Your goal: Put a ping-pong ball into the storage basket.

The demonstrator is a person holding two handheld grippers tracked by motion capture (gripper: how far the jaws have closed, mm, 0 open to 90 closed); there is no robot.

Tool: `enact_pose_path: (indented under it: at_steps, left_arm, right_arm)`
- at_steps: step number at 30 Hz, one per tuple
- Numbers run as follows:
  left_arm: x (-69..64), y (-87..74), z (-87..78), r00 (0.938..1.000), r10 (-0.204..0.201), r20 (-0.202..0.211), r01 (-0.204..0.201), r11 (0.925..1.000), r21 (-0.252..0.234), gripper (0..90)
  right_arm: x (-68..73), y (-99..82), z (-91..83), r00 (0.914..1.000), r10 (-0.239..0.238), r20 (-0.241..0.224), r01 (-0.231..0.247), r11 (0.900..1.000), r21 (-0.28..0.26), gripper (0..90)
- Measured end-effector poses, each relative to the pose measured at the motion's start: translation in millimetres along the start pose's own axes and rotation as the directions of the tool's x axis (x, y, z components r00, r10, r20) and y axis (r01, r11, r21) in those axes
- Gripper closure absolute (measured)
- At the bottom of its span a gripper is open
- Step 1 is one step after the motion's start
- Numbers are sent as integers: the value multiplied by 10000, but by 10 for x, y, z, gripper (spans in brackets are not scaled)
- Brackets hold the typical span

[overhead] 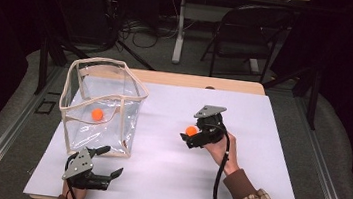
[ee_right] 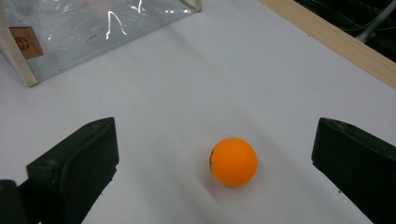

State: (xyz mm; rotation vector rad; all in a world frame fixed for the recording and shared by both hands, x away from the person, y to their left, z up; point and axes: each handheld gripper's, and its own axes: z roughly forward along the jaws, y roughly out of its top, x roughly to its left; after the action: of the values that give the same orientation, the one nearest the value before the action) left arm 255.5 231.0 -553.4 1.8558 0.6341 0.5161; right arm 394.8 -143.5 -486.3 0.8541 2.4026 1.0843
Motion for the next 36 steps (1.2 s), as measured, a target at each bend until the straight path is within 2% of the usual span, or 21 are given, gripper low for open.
enact_pose_path:
  at_steps: [11,27,29,36]
  left_arm:
    - [-4,-5,-8,10000,-9,-40,9,10000,-25,159]
    - [-5,-3,-19,10000,25,-24,-25,10000,13,159]
    - [-12,-3,-19,10000,6,-27,-6,10000,32,159]
    - [-10,-3,-10,10000,8,-2,-8,10000,10,159]
  right_arm:
    - [-18,-112,65,9997,94,228,-99,9997,216,0]
    - [-75,-161,128,9990,265,372,-278,9989,372,0]
    - [-124,-169,218,9983,343,473,-370,9977,567,0]
    - [-150,-165,289,9977,457,498,-487,9970,605,0]
